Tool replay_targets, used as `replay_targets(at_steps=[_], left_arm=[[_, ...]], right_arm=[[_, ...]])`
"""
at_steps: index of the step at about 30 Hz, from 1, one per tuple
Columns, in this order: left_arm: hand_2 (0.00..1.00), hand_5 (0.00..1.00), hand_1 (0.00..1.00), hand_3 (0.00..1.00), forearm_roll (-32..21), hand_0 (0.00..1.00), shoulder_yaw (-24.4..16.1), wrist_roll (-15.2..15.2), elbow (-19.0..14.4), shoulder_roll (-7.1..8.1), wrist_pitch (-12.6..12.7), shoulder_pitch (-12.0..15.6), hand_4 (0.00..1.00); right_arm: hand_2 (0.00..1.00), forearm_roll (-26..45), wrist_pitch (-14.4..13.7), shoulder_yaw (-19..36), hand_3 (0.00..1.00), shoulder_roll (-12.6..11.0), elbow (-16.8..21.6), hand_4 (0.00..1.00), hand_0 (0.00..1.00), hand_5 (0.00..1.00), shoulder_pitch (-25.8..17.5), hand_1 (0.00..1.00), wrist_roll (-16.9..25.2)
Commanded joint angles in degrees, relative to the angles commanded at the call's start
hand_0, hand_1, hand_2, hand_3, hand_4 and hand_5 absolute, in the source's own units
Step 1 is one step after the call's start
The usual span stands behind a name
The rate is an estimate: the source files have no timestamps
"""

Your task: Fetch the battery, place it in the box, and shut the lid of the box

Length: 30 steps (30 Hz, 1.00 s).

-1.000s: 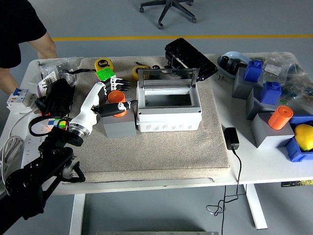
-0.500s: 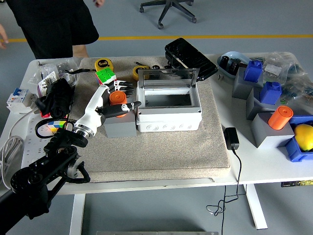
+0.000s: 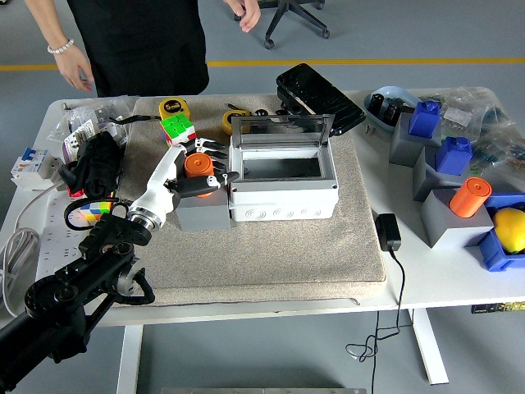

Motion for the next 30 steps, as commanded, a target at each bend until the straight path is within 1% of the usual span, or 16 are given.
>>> replay_targets(at_steps=[3, 4, 10, 11, 16, 17, 25, 27, 30], left_arm=[[0.412, 0.002, 0.432, 0.427, 0.07, 0.410, 0.09, -0.04, 0.36, -0.23, 0.14, -0.22, 0.948], [0.283, 0.002, 0.325, 0.244, 0.12, 0.344, 0.18, -0.08, 0.47, -0.33, 0.22, -0.35, 0.755], [0.283, 0.002, 0.325, 0.244, -0.02, 0.344, 0.59, -0.09, 0.86, -0.50, 0.17, -0.77, 0.755], [0.221, 0.002, 0.276, 0.182, -0.11, 0.305, 0.66, -0.06, 0.94, -0.54, 0.14, -0.82, 0.527], [0.221, 0.002, 0.276, 0.182, -0.58, 0.305, 1.12, -0.10, 1.33, -0.81, 0.05, -1.00, 0.527], [0.204, 0.002, 0.256, 0.168, -0.62, 0.290, 1.24, -0.11, 1.41, -0.84, 0.05, -1.01, 0.447], [0.198, 0.002, 0.257, 0.169, -0.70, 0.291, 1.41, -0.16, 1.61, -1.09, 0.15, -1.05, 0.431], [0.198, 0.002, 0.257, 0.169, -0.54, 0.291, 1.30, -0.13, 1.38, -1.18, 0.18, -1.03, 0.431], [0.196, 0.002, 0.255, 0.168, 0.41, 0.287, 0.72, -0.13, -0.13, -1.13, 0.25, -0.76, 0.409]], right_arm=[[0.648, -0.08, 0.00, -0.10, 0.539, -0.04, 0.03, 0.881, 0.661, 0.447, 0.11, 0.640, 0.04], [0.648, -0.07, -0.04, -0.18, 0.538, -0.04, 0.01, 0.881, 0.661, 0.448, 0.17, 0.639, 0.05], [0.648, -0.02, -0.12, -0.41, 0.538, -0.19, 0.03, 0.881, 0.661, 0.448, 0.31, 0.639, 0.05], [0.649, -0.07, -0.13, -0.42, 0.538, -0.22, 0.04, 0.881, 0.661, 0.448, 0.32, 0.639, 0.06], [0.649, -0.04, -0.12, -0.78, 0.538, -0.28, 0.04, 0.881, 0.661, 0.448, 0.35, 0.639, 0.09], [0.649, -0.10, -0.12, -0.78, 0.539, -0.27, 0.05, 0.881, 0.661, 0.448, 0.35, 0.640, 0.12], [0.648, -0.14, -0.14, -0.80, 0.538, -0.20, 0.05, 0.881, 0.662, 0.448, 0.32, 0.639, 0.22], [0.648, -0.09, -0.13, -0.72, 0.538, -0.20, 0.04, 0.881, 0.662, 0.448, 0.30, 0.639, 0.21], [0.648, -0.27, -0.25, -0.27, 0.537, -0.19, 0.07, 0.879, 0.662, 0.447, 0.25, 0.639, 0.35]])
